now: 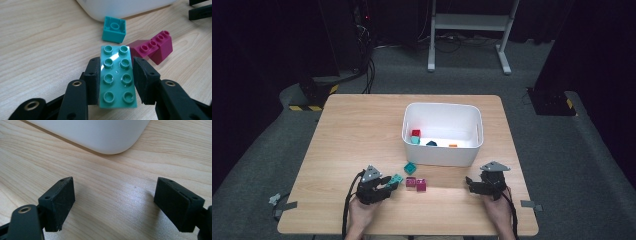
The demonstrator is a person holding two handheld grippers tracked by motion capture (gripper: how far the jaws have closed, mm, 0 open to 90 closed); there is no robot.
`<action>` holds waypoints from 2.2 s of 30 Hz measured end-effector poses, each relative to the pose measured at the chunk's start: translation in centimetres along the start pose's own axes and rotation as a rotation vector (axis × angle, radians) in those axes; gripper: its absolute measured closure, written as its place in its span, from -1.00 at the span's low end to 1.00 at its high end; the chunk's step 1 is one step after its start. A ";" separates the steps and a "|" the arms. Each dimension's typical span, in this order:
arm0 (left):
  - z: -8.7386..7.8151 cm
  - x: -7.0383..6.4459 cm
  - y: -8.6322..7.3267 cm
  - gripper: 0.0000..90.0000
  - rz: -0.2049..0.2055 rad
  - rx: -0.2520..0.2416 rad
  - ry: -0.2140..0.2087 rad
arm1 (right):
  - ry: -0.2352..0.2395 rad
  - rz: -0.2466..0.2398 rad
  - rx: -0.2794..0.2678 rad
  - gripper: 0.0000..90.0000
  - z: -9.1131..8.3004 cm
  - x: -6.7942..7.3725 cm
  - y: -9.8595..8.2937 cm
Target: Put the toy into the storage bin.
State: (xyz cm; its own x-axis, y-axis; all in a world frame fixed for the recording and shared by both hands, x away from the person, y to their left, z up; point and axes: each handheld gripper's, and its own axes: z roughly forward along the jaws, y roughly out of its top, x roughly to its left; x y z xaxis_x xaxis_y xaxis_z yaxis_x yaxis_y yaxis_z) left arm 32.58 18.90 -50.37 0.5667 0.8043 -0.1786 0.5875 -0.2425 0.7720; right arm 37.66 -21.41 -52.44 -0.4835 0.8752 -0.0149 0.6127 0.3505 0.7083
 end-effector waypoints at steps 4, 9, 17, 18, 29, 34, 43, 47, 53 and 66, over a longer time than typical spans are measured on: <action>-0.6 0.2 0.7 0.31 -0.012 -0.015 -0.011 | 0.000 0.000 0.000 -0.63 0.0 0.0 0.0; -1.0 0.7 1.6 0.31 -0.025 -0.032 -0.021 | 0.000 0.000 0.000 -0.63 0.0 0.0 0.0; -1.8 1.5 2.9 0.31 -0.051 -0.050 -0.036 | 0.000 0.001 0.000 -0.63 0.0 0.0 0.0; -1.9 1.6 3.1 0.31 -0.065 -0.048 -0.030 | 0.001 0.001 0.000 -0.63 0.0 0.0 0.0; -2.1 1.8 5.0 0.31 -0.067 -0.061 -0.058 | 0.000 0.001 0.000 -0.63 0.0 0.0 0.0; -2.3 1.8 5.8 0.31 -0.053 -0.066 -0.059 | 0.000 0.001 0.000 -0.63 0.0 0.0 0.0; -2.9 1.9 7.6 0.31 -0.051 -0.086 -0.079 | 0.001 0.001 0.000 -0.63 0.0 0.0 0.0; -3.0 2.0 8.2 0.31 -0.063 -0.097 -0.091 | 0.001 0.001 0.000 -0.63 0.0 0.0 0.0; -3.1 2.1 9.3 0.31 -0.057 -0.101 -0.100 | 0.001 0.001 0.000 -0.63 0.0 0.0 0.0; -4.0 2.0 11.8 0.31 -0.029 -0.129 -0.115 | 0.001 0.001 0.000 -0.63 0.0 0.0 0.0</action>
State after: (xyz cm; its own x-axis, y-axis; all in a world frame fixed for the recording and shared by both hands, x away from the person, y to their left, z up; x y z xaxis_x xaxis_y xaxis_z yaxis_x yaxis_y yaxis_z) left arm 38.34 19.78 -39.20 0.6174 0.7408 -0.2646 0.5298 -0.1430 0.8360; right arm 37.66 -21.41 -52.44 -0.4836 0.8752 -0.0135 0.6133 0.3498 0.7081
